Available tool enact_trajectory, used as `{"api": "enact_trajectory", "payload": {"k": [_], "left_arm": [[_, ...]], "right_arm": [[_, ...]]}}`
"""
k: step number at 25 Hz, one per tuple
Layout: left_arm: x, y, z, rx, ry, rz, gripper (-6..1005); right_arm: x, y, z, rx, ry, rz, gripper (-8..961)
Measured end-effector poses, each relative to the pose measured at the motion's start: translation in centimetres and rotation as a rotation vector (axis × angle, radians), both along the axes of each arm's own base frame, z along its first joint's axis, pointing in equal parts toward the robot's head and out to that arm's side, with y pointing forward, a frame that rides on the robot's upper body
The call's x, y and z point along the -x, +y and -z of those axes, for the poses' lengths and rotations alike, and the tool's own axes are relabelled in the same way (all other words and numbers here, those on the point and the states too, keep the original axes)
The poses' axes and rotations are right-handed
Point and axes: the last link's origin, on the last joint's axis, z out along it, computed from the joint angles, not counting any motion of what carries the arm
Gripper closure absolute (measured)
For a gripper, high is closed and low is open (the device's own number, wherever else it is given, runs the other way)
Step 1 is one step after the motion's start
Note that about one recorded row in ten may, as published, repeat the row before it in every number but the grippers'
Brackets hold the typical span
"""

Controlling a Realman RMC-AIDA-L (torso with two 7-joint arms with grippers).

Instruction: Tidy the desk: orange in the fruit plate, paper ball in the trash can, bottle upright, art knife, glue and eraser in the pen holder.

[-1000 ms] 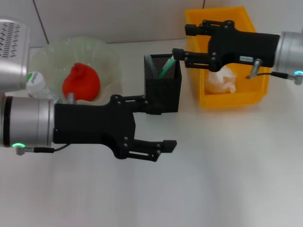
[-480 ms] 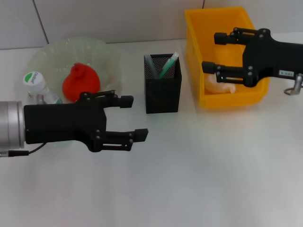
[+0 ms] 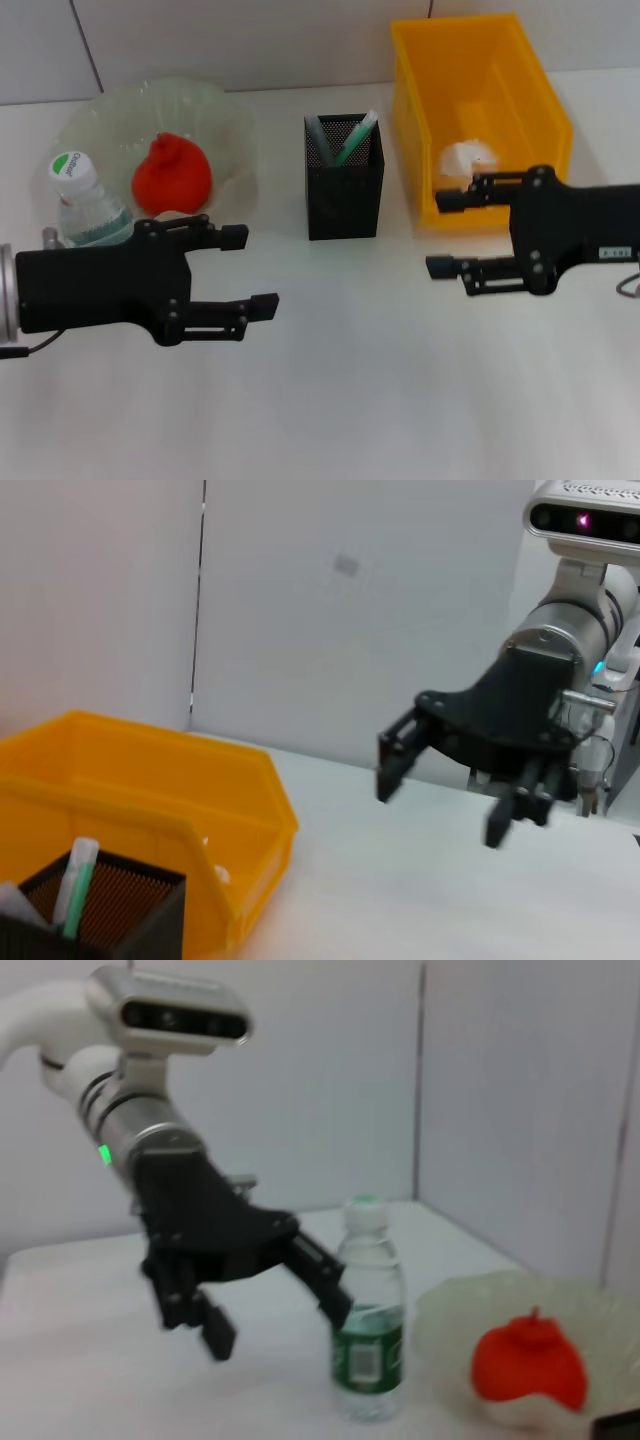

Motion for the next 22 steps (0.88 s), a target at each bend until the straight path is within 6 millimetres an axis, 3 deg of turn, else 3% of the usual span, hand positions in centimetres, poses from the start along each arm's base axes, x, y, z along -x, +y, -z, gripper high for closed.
{"api": "enact_trajectory", "payload": {"k": [9, 22], "left_arm": [[0.9, -0.4, -0.8, -0.010, 0.003, 0.008, 155], [1.7, -0.8, -0.4, 0.018, 0.045, 0.003, 155]], "right_arm": [[0.5, -1.1, 2.6, 0.165, -0.083, -0.036, 245], [0.8, -1.2, 3.1, 0.190, -0.094, -0.044, 245]]}}
